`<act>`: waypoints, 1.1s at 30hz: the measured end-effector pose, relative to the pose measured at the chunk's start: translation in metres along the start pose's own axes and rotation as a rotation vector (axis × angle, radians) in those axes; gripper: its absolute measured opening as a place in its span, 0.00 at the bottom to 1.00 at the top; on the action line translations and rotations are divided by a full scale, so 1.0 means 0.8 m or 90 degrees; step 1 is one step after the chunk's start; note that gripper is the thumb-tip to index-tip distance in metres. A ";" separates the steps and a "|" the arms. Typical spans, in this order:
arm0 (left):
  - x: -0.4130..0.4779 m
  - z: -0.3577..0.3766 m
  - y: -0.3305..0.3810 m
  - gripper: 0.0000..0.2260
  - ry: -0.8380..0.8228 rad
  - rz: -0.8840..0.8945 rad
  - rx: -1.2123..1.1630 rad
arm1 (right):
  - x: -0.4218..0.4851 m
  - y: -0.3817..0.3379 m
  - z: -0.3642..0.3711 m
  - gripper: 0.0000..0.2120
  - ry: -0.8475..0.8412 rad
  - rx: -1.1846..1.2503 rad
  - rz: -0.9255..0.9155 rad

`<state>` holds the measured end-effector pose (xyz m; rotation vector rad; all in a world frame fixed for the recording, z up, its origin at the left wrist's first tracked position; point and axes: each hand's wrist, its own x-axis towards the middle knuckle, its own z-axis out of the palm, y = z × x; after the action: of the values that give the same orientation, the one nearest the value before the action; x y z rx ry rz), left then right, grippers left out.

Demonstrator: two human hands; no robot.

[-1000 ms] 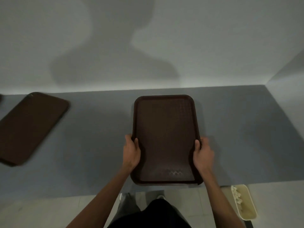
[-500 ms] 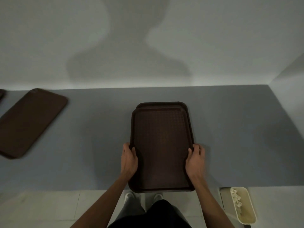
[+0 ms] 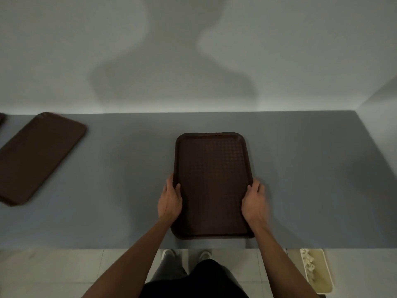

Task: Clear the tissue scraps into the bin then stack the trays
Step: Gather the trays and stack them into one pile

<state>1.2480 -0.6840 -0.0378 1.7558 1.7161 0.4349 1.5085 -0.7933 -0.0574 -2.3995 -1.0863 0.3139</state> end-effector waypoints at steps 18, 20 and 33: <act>0.000 -0.041 -0.028 0.14 -0.072 -0.005 0.041 | -0.001 -0.030 0.016 0.15 -0.015 0.022 0.054; 0.004 -0.059 -0.046 0.14 -0.056 -0.019 0.043 | -0.005 -0.053 0.026 0.15 -0.022 0.043 0.049; 0.029 -0.198 -0.197 0.26 0.016 -0.038 -0.041 | -0.088 -0.219 0.131 0.37 -0.107 -0.094 -0.127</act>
<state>1.0288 -0.6371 -0.0260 1.6548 1.7480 0.4830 1.3087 -0.7119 -0.0560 -2.3995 -1.4594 0.3827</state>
